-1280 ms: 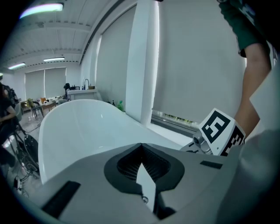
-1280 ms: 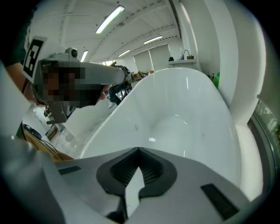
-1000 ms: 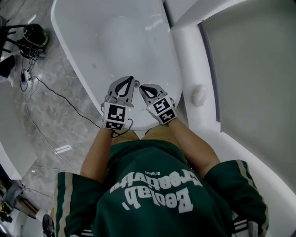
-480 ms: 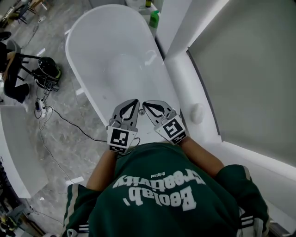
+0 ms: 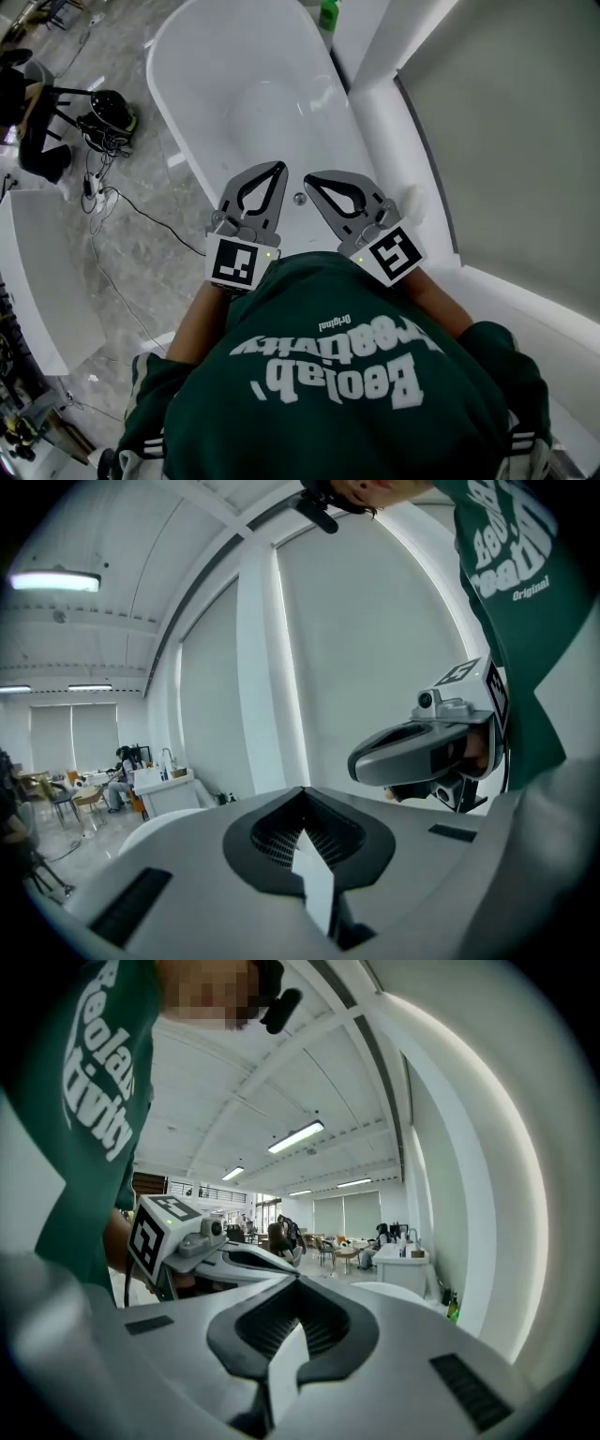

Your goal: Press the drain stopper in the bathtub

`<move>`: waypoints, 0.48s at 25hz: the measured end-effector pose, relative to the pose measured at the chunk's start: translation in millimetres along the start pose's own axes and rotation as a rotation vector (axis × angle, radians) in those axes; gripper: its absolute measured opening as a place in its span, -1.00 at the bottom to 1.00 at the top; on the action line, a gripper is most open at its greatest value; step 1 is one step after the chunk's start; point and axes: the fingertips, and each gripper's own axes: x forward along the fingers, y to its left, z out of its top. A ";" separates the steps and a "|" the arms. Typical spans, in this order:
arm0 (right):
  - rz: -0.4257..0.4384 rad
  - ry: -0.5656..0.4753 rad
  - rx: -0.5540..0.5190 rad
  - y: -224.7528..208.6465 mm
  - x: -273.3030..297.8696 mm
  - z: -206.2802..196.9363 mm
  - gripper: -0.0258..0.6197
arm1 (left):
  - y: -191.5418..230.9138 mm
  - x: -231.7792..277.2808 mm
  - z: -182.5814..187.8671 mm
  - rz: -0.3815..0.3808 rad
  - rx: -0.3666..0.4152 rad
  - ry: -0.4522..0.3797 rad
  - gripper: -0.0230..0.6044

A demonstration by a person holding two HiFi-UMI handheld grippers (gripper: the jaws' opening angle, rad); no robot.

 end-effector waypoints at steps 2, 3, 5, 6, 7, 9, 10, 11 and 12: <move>0.002 -0.016 -0.026 1.2 -3.9 8.2 -0.89 | -3.3 -0.8 3.5 -0.001 0.001 -0.005 -0.91; 0.001 -0.020 -0.034 1.0 -5.6 10.0 -0.89 | -4.7 -0.7 4.2 0.000 -0.002 -0.003 -0.91; -0.003 -0.027 -0.040 -0.2 -7.6 13.3 -0.89 | -6.1 0.4 6.2 -0.002 -0.003 0.001 -0.91; -0.004 -0.029 -0.040 -1.2 -7.7 15.2 -0.89 | -5.8 1.4 8.1 -0.005 -0.002 0.003 -0.91; -0.003 -0.029 -0.041 -2.6 -7.3 16.5 -0.89 | -4.9 2.6 9.9 -0.008 -0.001 0.003 -0.91; -0.001 -0.025 -0.049 -5.8 -5.6 16.2 -0.89 | -2.3 5.2 11.3 -0.009 0.004 0.005 -0.91; 0.000 -0.024 -0.048 -6.7 -4.7 15.5 -0.89 | -1.0 5.7 10.9 -0.006 0.005 0.007 -0.91; 0.003 -0.025 -0.045 -6.6 -3.8 15.6 -0.89 | 0.4 5.3 10.5 -0.003 0.006 0.011 -0.91; 0.007 -0.026 -0.040 -5.7 -3.0 16.6 -0.89 | 1.9 4.1 10.6 0.001 0.006 0.015 -0.91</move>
